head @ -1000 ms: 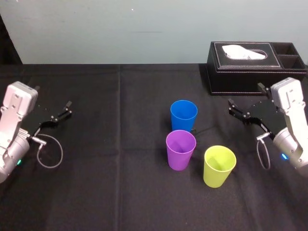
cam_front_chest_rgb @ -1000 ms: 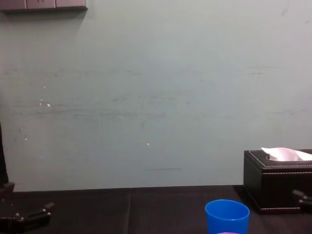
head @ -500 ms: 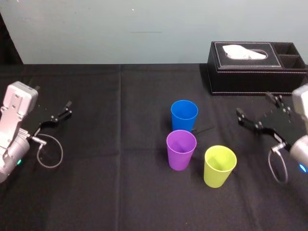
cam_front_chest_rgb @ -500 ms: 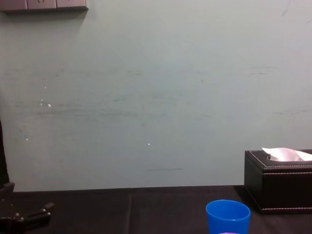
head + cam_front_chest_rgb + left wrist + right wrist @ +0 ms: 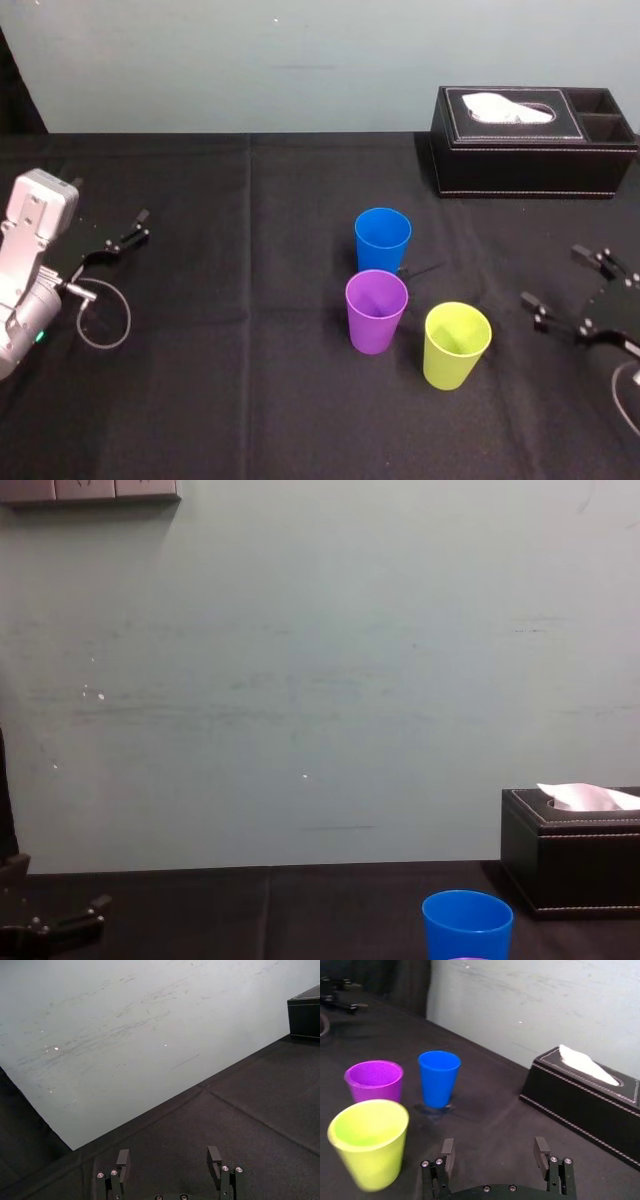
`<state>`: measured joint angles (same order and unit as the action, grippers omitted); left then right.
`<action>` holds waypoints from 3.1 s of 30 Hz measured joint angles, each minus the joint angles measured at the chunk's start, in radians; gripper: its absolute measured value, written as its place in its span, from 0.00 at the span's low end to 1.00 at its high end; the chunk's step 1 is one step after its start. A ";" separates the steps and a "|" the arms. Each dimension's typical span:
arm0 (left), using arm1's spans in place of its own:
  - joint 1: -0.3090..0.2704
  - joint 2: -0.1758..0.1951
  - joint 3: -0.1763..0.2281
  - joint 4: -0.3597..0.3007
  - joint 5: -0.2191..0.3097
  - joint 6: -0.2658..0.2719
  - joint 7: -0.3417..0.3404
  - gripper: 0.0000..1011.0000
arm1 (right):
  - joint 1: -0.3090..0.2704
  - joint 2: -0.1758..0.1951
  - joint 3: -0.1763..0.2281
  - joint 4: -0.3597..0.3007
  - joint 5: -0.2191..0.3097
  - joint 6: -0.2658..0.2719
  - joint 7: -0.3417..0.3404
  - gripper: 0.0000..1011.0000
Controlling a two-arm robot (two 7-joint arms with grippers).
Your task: Stack the three plastic cups sequentially using one hand.
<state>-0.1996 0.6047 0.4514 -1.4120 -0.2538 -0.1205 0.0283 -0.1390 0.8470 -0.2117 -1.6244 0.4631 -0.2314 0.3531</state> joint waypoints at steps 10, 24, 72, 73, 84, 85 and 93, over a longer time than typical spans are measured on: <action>0.000 0.000 0.000 0.000 0.000 0.000 0.000 1.00 | -0.072 0.058 0.021 0.013 0.085 -0.077 0.206 0.99; 0.000 0.000 0.000 0.000 0.000 0.000 0.000 1.00 | -0.082 0.047 -0.009 0.005 0.137 -0.046 0.362 0.99; 0.000 0.000 0.000 0.000 0.000 0.000 0.000 1.00 | 0.064 -0.153 -0.098 0.063 0.110 0.119 0.307 0.99; 0.000 0.000 0.000 0.000 0.000 0.000 0.000 1.00 | 0.066 -0.155 -0.101 0.064 0.107 0.119 0.305 0.99; 0.000 0.000 0.000 0.000 0.000 0.000 0.000 1.00 | 0.088 -0.172 -0.119 0.068 0.067 0.117 0.279 0.99; 0.000 0.000 0.000 0.000 0.000 0.000 0.000 1.00 | 0.087 -0.172 -0.119 0.068 0.067 0.117 0.279 0.99; 0.000 0.000 0.000 0.000 0.000 0.000 0.000 1.00 | 0.085 -0.170 -0.117 0.068 0.071 0.116 0.279 0.90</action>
<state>-0.1995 0.6047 0.4513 -1.4119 -0.2539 -0.1205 0.0283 -0.0537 0.6766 -0.3284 -1.5566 0.5338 -0.1157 0.6324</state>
